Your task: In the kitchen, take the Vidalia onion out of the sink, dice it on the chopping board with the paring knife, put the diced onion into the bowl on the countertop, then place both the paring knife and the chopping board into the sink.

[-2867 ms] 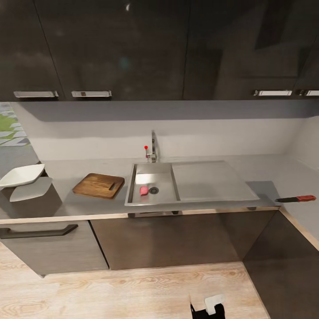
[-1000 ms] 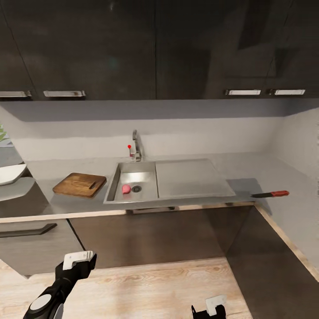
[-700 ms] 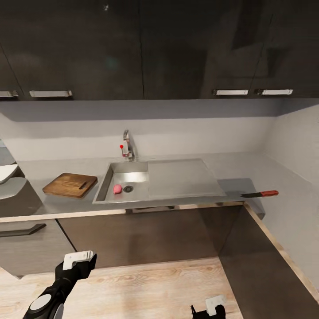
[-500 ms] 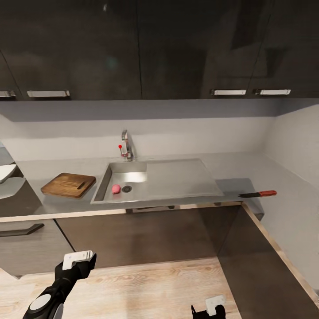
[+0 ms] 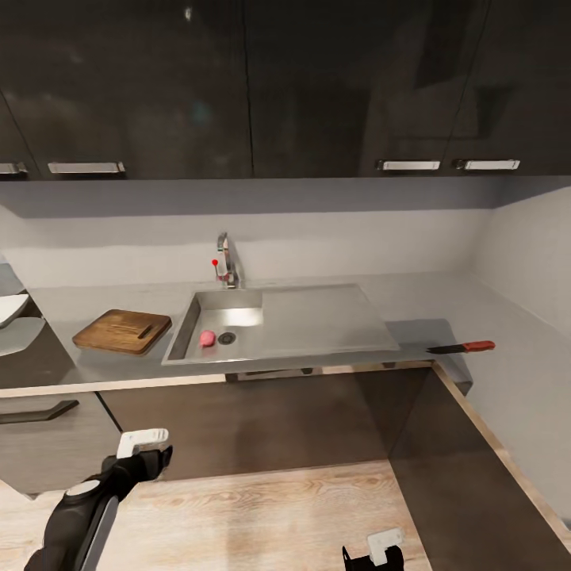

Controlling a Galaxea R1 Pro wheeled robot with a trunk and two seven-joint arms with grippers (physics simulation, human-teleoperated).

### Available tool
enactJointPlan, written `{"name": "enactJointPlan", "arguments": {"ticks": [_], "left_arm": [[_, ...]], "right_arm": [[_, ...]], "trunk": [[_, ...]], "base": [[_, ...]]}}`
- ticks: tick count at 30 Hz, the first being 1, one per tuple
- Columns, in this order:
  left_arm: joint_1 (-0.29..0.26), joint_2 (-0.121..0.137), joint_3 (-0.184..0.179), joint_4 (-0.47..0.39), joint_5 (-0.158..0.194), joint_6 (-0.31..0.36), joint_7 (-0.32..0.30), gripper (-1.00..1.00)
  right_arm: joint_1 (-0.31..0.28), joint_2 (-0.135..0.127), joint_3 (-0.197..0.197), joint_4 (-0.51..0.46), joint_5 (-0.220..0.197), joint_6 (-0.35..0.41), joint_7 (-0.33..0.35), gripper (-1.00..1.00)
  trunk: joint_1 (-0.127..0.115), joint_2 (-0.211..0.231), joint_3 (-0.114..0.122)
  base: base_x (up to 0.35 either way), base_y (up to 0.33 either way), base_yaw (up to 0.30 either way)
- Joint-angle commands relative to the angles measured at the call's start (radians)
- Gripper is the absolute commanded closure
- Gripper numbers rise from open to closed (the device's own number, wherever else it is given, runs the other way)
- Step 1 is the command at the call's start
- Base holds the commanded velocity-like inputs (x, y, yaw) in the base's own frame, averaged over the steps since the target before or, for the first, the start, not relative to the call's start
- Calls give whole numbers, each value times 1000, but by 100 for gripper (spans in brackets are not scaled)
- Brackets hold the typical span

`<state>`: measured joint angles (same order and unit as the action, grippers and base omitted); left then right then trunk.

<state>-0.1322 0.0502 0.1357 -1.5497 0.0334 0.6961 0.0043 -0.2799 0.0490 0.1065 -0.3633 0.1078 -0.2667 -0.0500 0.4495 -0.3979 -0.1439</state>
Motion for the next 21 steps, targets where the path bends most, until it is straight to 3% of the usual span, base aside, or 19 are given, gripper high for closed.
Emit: {"name": "enactJointPlan", "arguments": {"ticks": [1,5,6,7,21], "left_arm": [[-13,1,0,-1,3,14,0,-100],[-88,2,0,-1,3,103,0,-100],[-157,2,0,-1,3,189,-1,-100],[-178,2,0,-1,3,206,-1,-100],[-349,2,0,0,3,309,-1,-100]], "right_arm": [[-1,0,1,1,10,-2,-5,-100],[-1,0,1,1,10,-2,-5,-100],[-1,0,1,1,10,-2,-5,-100],[-1,0,1,1,10,-2,-5,-100],[-1,0,1,1,10,-2,-5,-100]], "trunk": [[1,-2,-2],[1,-2,-2],[1,-2,-2],[1,-2,-2],[1,-2,-2]], "base": [[0,0,0],[0,0,0],[0,0,0],[0,0,0],[0,0,0]]}}
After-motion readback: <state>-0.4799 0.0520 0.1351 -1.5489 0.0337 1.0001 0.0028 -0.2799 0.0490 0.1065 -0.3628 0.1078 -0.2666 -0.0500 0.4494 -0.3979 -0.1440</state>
